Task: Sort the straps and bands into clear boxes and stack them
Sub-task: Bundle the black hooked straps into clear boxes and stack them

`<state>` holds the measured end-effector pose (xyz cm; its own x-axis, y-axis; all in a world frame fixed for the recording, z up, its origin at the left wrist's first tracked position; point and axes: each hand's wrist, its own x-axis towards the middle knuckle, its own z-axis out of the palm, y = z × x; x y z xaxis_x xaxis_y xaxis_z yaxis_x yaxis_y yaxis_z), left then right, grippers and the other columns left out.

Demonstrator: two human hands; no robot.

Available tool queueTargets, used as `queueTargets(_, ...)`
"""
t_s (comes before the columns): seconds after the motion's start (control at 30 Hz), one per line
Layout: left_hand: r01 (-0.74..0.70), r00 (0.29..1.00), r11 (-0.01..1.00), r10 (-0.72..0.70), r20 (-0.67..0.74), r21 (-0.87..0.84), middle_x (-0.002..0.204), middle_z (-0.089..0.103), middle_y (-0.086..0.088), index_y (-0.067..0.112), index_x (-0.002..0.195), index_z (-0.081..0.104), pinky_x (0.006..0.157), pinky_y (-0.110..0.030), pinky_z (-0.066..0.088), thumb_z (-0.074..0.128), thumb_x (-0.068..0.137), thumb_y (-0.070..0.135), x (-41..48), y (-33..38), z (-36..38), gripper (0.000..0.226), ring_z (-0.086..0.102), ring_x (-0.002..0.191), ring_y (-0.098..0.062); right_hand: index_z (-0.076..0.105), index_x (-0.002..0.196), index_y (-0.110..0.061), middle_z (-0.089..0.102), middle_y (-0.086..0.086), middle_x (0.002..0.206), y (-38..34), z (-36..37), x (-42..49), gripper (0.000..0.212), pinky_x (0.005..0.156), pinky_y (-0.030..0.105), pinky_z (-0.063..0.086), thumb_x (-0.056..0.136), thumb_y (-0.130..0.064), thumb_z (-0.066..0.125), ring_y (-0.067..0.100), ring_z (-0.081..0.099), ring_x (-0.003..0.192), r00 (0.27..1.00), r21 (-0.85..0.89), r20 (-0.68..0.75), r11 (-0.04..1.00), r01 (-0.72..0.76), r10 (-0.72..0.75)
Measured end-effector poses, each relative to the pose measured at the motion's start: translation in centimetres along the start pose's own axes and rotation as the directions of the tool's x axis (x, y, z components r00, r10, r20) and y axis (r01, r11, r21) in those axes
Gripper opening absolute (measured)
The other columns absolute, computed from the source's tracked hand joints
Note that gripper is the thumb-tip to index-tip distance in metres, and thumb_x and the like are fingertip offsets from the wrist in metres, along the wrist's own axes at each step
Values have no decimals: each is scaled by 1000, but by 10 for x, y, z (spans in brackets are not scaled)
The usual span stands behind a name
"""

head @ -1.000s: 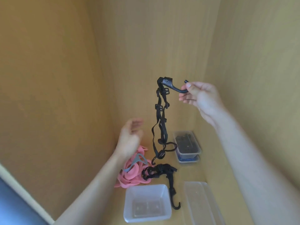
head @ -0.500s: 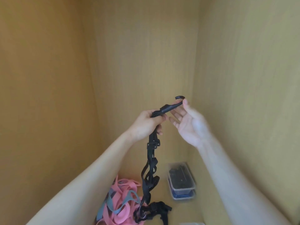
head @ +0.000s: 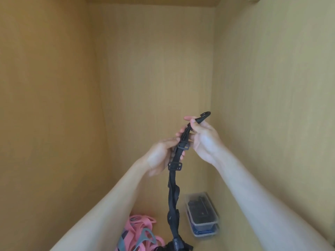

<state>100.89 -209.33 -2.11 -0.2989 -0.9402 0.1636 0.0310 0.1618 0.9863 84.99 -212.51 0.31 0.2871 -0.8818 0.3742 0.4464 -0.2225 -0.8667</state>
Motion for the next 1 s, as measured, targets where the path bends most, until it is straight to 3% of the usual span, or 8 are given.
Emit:
queueTargets(0.1, -23, 999, 1000, 23, 44, 10, 81, 63, -3, 16, 96, 66, 69, -28, 52, 53, 102, 40, 1, 1, -1, 28, 61, 71, -17, 55, 117, -9, 56, 8, 75, -9, 2, 3, 20, 70, 46, 54, 109, -21, 42, 26, 59, 68, 999, 8, -52, 1000, -4, 4)
queueTargets(0.23, 2, 992, 999, -8, 124, 55, 82, 63, -10, 14, 85, 64, 90, -49, 54, 64, 95, 45, -1, -6, 1, 33, 65, 70, -23, 55, 116, -6, 53, 7, 71, -24, 7, 7, 22, 68, 44, 57, 109, -20, 41, 22, 51, 62, 997, 93, -80, 996, -15, 22)
queueTargets(0.33, 46, 988, 998, -51, 147, 40, 63, 57, -1, 19, 76, 58, 49, -26, 47, 58, 99, 49, -2, -13, 1, 38, 47, 47, -15, 56, 117, -7, 50, 5, 71, -33, 10, 11, 22, 57, 33, 45, 109, -18, 39, 18, 45, 58, 995, 111, -93, 993, -28, 39)
queueTargets(0.43, 11, 990, 1000, -10, 141, -7, 65, 55, 1, 13, 89, 50, 39, -18, 26, 52, 102, 47, 0, -15, 0, 36, 28, 42, -7, 55, 117, -8, 46, 1, 66, -40, 10, 17, 24, 53, 28, 37, 109, -20, 35, 14, 36, 54, 992, 71, -109, 996, -50, 58)
queueTargets(0.53, 24, 994, 996, -34, 106, 89, 61, 53, -1, 10, 98, 53, 41, -20, 28, 46, 108, 32, 5, -19, -4, 25, 30, 43, -10, 56, 115, -9, 42, -1, 62, -46, 12, 21, 27, 52, 28, 35, 110, -21, 33, 14, 31, 52, 992, 22, -114, 998, -54, 57)
queueTargets(0.67, 137, 990, 926, -139, -21, 353, 65, 62, -3, 8, 99, 65, 58, -26, 47, 39, 105, 11, 2, -46, -22, 26, 57, 54, -14, 59, 111, -7, 36, -3, 59, -63, 8, 25, 30, 49, 26, 32, 108, -20, 32, 12, 27, 50, 994, 63, -105, 998, 24, -17)
queueTargets(0.87, 260, 955, 948, -226, -189, 181, 82, 76, -8, 7, 106, 70, 75, -31, 58, 53, 104, 23, -10, -119, -66, 23, 72, 76, -19, 61, 105, -7, 30, -4, 55, -93, -12, 29, 33, 44, 24, 29, 104, -18, 30, 11, 21, 47, 990, -2, -97, 995, 101, -100)
queueTargets(1.0, 305, 907, 952, -282, -312, 26, 76, 72, -12, 8, 110, 69, 66, -31, 54, 59, 101, 23, -9, -145, -88, 20, 68, 67, -23, 62, 102, -7, 29, -5, 52, -97, -24, 30, 33, 43, 24, 26, 103, -18, 31, 11, 19, 45, 983, -52, -133, 992, 117, -123)
